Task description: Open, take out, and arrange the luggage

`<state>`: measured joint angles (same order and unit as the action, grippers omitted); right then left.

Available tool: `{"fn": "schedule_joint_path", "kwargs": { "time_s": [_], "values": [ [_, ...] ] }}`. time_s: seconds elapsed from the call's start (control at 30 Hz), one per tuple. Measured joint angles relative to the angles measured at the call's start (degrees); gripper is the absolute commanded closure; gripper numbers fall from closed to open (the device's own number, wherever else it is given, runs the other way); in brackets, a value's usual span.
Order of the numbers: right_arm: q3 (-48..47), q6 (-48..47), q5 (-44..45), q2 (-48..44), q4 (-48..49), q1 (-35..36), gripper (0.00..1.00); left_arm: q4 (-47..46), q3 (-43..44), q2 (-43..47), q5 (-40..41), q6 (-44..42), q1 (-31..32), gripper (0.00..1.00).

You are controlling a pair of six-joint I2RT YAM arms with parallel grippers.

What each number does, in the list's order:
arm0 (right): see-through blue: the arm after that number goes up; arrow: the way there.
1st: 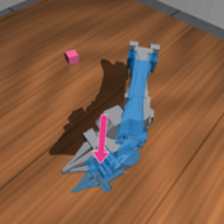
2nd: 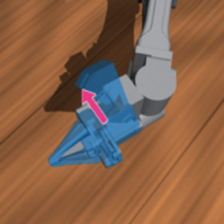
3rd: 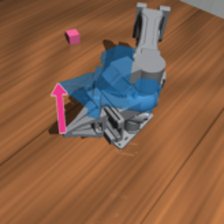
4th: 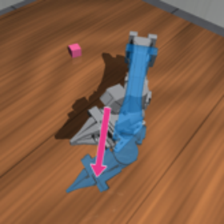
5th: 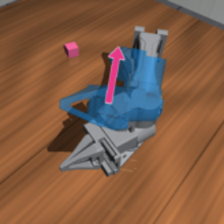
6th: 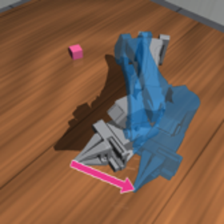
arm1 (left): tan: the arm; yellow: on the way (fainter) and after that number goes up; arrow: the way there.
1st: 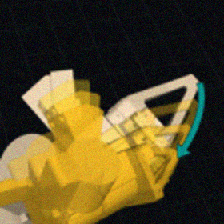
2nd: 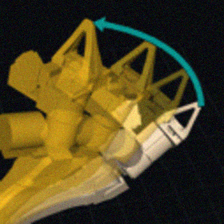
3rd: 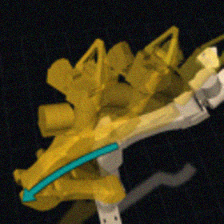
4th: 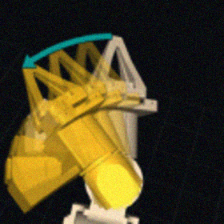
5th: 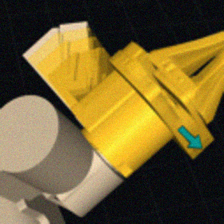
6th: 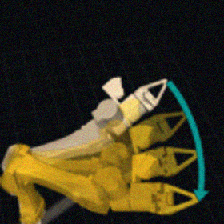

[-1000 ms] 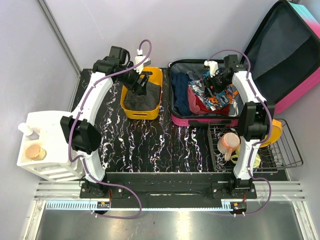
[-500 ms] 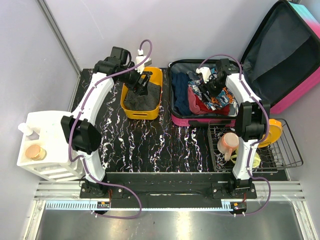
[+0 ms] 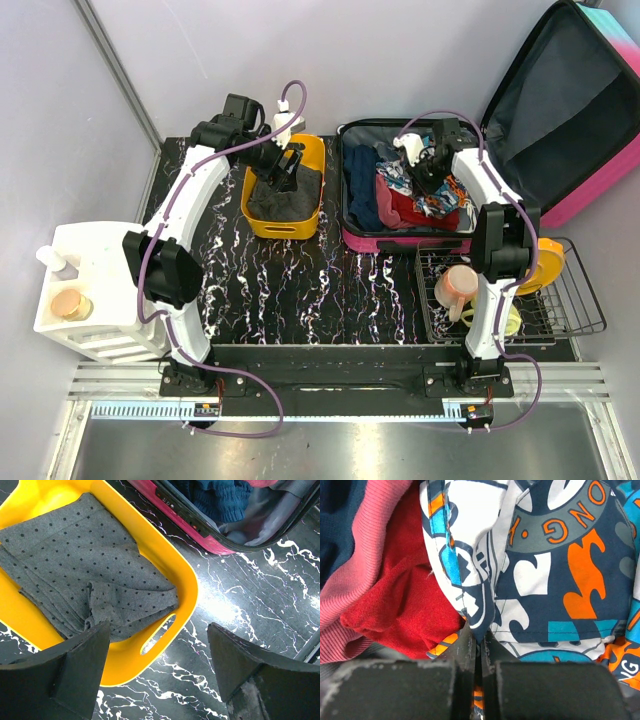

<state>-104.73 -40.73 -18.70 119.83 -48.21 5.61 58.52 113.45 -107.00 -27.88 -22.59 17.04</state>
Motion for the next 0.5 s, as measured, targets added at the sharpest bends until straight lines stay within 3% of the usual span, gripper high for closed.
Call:
{"fn": "schedule_joint_path", "kwargs": {
  "time_s": [0.2,0.5],
  "values": [
    [-4.7,4.8,-3.9,0.2,-1.5,-2.1,1.0,0.0,0.0,0.0,0.0,0.0,0.0,0.18],
    [-19.1,17.3,-16.0,0.8,-0.5,-11.3,1.0,0.0,0.0,-0.1,0.1,0.0,0.0,0.17]
  ]
}}
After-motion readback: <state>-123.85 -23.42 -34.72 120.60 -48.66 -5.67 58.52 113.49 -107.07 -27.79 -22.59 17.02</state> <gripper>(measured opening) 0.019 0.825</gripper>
